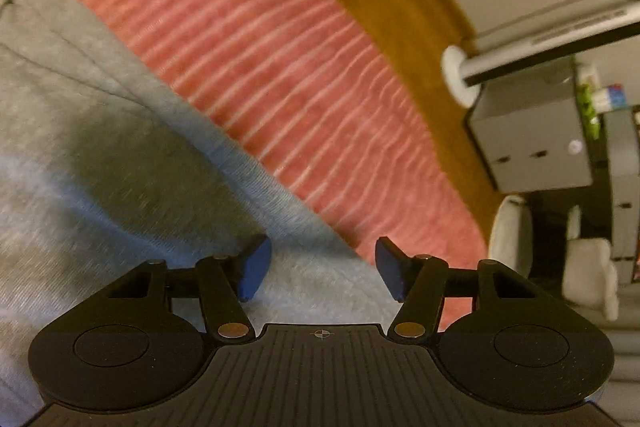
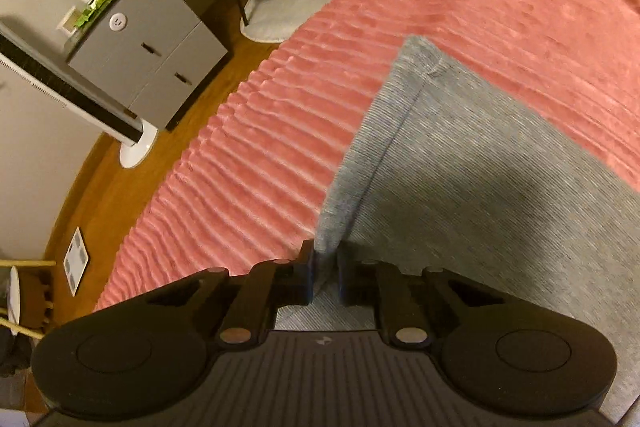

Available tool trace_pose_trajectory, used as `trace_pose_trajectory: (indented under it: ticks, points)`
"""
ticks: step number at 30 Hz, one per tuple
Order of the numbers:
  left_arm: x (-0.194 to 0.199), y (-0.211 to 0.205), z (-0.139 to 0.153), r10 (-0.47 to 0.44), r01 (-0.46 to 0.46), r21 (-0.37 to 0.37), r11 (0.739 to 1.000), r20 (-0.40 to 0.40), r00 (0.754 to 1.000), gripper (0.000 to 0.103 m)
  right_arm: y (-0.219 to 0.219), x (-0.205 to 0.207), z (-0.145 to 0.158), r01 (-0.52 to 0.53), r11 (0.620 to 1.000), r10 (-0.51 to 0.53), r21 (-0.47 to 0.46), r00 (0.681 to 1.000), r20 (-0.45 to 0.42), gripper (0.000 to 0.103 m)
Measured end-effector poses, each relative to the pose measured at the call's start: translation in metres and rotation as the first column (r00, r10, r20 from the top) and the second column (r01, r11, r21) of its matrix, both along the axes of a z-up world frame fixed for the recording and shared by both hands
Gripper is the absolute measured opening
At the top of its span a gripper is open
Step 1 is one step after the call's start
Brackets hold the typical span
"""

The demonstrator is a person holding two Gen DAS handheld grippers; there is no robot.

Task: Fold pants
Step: 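Grasp the waistband with the left tool while the right tool grasps the leg hem, then lift the sweatpants with both tools, fold one leg over the other, release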

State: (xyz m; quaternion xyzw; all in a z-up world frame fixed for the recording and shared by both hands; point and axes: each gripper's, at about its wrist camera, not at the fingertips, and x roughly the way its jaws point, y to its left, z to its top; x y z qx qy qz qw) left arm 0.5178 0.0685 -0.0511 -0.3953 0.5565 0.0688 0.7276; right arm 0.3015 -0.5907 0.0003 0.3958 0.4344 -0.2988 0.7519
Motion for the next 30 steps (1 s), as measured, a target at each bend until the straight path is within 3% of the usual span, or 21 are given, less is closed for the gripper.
trace_pose_trajectory:
  ticks: [2,5,8,10,11,12,14,16,18,20,22,24,26,28,30]
  points:
    - [0.007,0.002,-0.007,0.032,-0.034,-0.026,0.999,-0.058,0.998,0.065,0.0,0.004,0.001,0.007,1.0,-0.007,0.016,1.0,-0.002,0.012]
    - [0.011,0.009,-0.015,0.104,-0.117,-0.112,0.987,-0.109,0.989,0.079,-0.006,0.006,0.001,0.039,0.998,-0.038,0.052,0.999,-0.003,0.015]
    - [0.014,0.017,-0.024,0.15,-0.173,-0.136,0.975,-0.163,0.975,0.075,-0.007,0.011,-0.002,0.051,0.997,-0.05,0.06,0.999,-0.017,0.017]
    - [0.008,0.019,-0.022,0.175,-0.197,-0.104,0.975,-0.187,0.967,0.055,-0.006,0.013,-0.003,0.057,0.997,-0.056,0.057,0.998,-0.023,0.017]
    - [0.002,0.021,-0.02,0.169,-0.188,-0.077,0.979,-0.206,0.964,0.028,-0.005,0.013,-0.001,0.054,0.997,-0.053,0.053,0.998,-0.023,0.012]
    - [-0.003,0.025,-0.02,0.155,-0.174,-0.074,0.982,-0.213,0.965,0.009,-0.005,0.012,0.001,0.05,0.998,-0.05,0.049,0.999,-0.019,0.006]
    - [-0.019,0.039,-0.018,0.16,-0.188,-0.147,0.971,-0.184,0.97,0.007,-0.001,0.002,0.013,0.069,0.997,-0.069,0.042,0.998,0.0,0.005]
    - [-0.045,0.046,-0.003,0.14,-0.162,-0.179,0.97,-0.13,0.982,0.006,0.006,-0.015,0.036,0.067,0.997,-0.068,0.028,0.997,0.032,0.005]
    - [-0.081,0.05,0.027,0.074,-0.077,-0.163,0.984,-0.02,0.997,0.006,0.014,-0.043,0.064,0.057,0.998,-0.058,0.015,0.997,0.055,0.004]
    - [-0.125,0.058,0.058,0.006,0.004,-0.119,0.993,0.085,0.996,0.006,0.022,-0.075,0.09,0.078,0.997,-0.078,-0.007,0.994,0.071,0.004]
    - [-0.179,0.076,0.082,-0.02,0.04,-0.131,0.991,0.155,0.988,0.006,0.03,-0.116,0.116,0.123,0.992,-0.121,-0.018,0.989,0.083,0.004]
    - [-0.236,0.092,0.095,-0.049,0.073,-0.158,0.985,0.151,0.987,0.006,0.043,-0.156,0.137,0.169,0.984,-0.166,-0.047,0.984,0.064,0.004]
    - [-0.28,0.103,0.101,-0.114,0.131,-0.136,0.982,0.121,0.986,0.006,0.061,-0.194,0.153,0.19,0.977,-0.188,-0.098,0.982,0.028,0.004]
    - [-0.309,0.113,0.099,-0.193,0.203,-0.121,0.972,0.085,0.977,0.006,0.084,-0.23,0.162,0.207,0.964,-0.214,-0.166,0.977,-0.024,0.004]
    - [-0.327,0.125,0.094,-0.21,0.211,-0.132,0.968,0.026,0.977,0.005,0.099,-0.258,0.159,0.233,0.952,-0.253,-0.2,0.964,-0.08,0.004]
